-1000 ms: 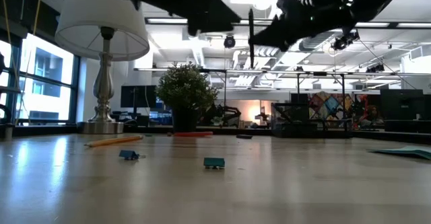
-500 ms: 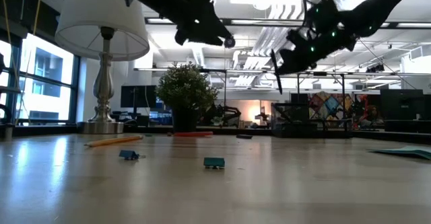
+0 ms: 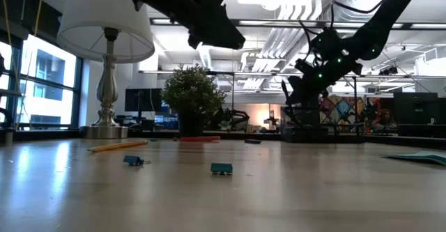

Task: Pick and place office supplies into organizer
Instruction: Put the black pen in the black desk organizer, then put the left orange pencil in the black desk organizer

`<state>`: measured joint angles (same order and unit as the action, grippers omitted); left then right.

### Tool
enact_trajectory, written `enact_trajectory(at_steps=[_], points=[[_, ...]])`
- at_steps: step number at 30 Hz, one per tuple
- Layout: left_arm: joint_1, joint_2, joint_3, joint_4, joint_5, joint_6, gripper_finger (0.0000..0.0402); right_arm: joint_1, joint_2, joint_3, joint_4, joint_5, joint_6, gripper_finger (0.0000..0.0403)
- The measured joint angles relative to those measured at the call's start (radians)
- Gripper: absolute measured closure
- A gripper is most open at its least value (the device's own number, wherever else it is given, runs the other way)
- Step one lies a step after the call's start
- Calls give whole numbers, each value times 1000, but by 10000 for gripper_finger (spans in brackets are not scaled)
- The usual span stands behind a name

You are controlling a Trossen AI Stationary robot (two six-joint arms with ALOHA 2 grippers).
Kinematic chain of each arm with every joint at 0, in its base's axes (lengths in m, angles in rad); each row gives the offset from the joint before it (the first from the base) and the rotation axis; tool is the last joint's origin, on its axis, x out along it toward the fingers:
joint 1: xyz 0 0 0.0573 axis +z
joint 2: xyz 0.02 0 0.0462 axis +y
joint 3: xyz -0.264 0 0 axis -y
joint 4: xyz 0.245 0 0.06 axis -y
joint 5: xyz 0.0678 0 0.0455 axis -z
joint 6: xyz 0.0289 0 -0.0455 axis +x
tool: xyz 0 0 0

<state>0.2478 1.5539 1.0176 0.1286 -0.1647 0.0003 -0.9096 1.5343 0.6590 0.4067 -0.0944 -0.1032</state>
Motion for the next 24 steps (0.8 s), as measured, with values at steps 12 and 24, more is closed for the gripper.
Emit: enact_trajectory(at_steps=[12, 24], points=[[1, 0, 0, -17, 0, 19, 246, 0, -39, 0, -9, -42, 51, 263], [1, -1, 0, -141, -72, 64, 245, 116, -129, 0, -48, -142, 106, 234]])
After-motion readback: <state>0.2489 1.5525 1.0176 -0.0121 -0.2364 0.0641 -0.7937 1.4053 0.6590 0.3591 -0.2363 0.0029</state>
